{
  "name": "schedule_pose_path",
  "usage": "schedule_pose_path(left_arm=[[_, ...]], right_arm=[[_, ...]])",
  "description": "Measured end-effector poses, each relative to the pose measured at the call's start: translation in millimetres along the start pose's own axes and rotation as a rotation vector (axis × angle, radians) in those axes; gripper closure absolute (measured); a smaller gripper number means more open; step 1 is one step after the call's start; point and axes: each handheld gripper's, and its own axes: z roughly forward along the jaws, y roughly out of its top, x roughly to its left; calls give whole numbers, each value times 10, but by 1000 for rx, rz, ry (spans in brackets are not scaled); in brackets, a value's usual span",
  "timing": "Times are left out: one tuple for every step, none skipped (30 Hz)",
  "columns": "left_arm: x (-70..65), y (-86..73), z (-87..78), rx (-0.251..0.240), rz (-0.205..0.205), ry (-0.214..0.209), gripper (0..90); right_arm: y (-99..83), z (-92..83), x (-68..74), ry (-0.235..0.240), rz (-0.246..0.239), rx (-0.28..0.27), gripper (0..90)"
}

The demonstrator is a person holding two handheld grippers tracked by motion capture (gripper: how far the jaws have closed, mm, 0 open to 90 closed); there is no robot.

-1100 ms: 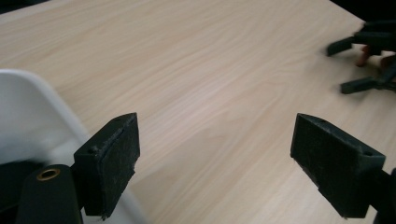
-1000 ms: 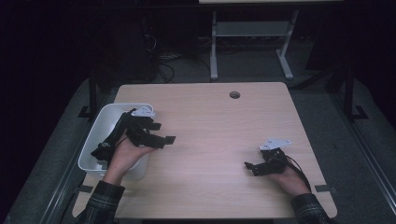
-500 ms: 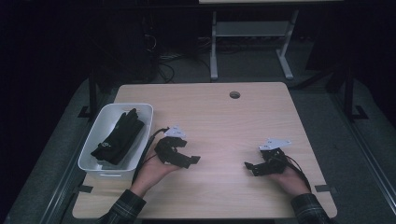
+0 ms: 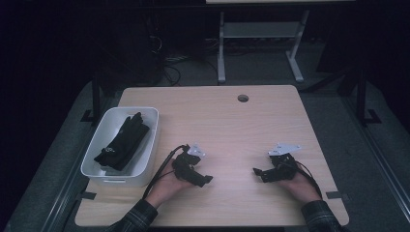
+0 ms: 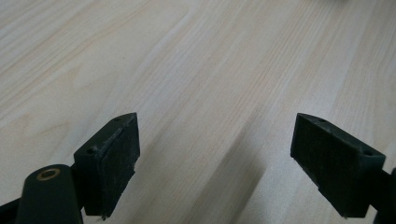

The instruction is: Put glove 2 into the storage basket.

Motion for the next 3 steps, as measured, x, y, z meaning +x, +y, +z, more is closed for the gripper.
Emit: schedule_pose_path(left_arm=[[-4,-3,8,2,1,1,150],[-7,-5,12,8,4,0,149],[-7,-5,12,8,4,0,149]], right_arm=[[0,0,0,0,0,0,104],[0,0,0,0,0,0,104],[0,0,0,0,0,0,103]])
